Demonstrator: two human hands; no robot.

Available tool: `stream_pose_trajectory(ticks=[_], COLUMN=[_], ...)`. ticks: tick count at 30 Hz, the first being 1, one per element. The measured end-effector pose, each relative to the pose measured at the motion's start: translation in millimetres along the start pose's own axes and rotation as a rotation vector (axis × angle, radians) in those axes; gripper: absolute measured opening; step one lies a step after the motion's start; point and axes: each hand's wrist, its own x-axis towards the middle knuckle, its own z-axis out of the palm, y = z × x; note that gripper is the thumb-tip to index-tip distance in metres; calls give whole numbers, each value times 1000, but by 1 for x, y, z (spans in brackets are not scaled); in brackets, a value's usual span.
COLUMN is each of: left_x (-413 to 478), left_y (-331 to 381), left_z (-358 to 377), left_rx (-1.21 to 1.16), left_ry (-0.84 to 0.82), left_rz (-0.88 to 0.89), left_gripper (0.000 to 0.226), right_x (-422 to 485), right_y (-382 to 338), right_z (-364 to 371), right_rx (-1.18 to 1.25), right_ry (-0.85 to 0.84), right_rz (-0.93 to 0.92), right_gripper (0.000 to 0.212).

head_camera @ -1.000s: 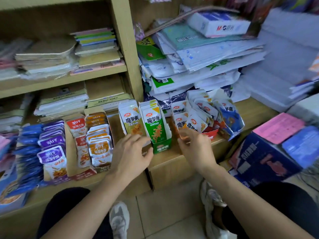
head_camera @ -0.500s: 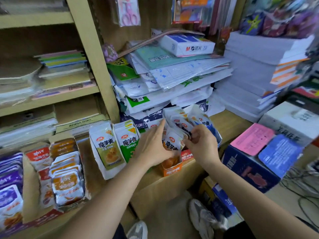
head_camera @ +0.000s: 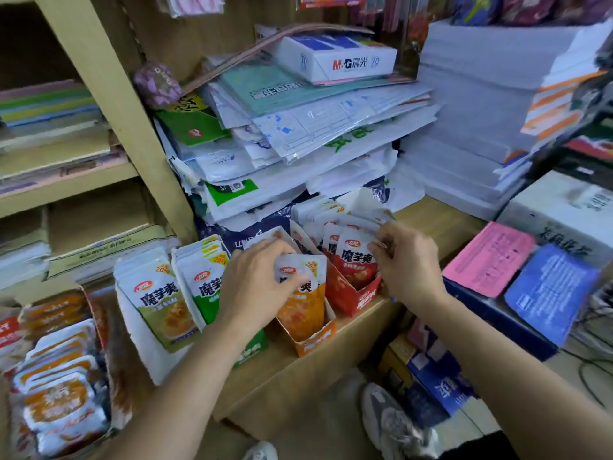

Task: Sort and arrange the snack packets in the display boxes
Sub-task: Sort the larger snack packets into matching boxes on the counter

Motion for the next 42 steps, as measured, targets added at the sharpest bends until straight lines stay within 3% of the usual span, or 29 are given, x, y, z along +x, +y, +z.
stream_pose_trajectory(ticks=[4, 9, 13, 16, 19, 23, 26, 28, 30, 32, 36, 42], left_x=[-4, -6, -5, -4, -4, -3, -3, 0, 4, 7, 4, 9], left_y=[-9, -21, -22, -22, -24, -22, -15, -13, -19, -31, -50, -49], left_z=[-7, -11, -16, -20, -25, -37, -39, -36, -35, -35, -31, -23], left_rx=[-129, -231, -344, -384, -438, -592, -676, -678, -602, -348, 188, 381], left_ry=[58, 63, 30, 31, 35, 11, 20, 77, 122, 143, 101, -75], left_rz=[-115, -217, -251, -254, -248, -201, -147, -121, -97, -66, 40, 28], left_gripper=[19, 26, 25, 22, 16, 13, 20, 25, 36, 42, 28, 27], right_x=[4, -5, -28, -46, -59, -55, -41, -33, -27, -24, -23, -30], right_y=[3, -3, -21, -37, -53, -66, -70, -69, -69, -70, -65, -59], right_z=[-1, -3, -6, -4, 4, 21, 26, 28, 28, 25, 21, 34], right_rx=[-42, -57, -102, -14, 157, 214, 206, 234, 271, 304, 311, 293], right_ry=[36, 54, 93, 125, -42, -296, -334, -327, -276, -217, -237, -294], right_rz=[-16, -23, -112, -252, -263, -116, -129, -103, -47, 2, 10, 42], right_gripper=[18, 4, 35, 30, 30, 57, 21, 12, 10, 12, 5, 17])
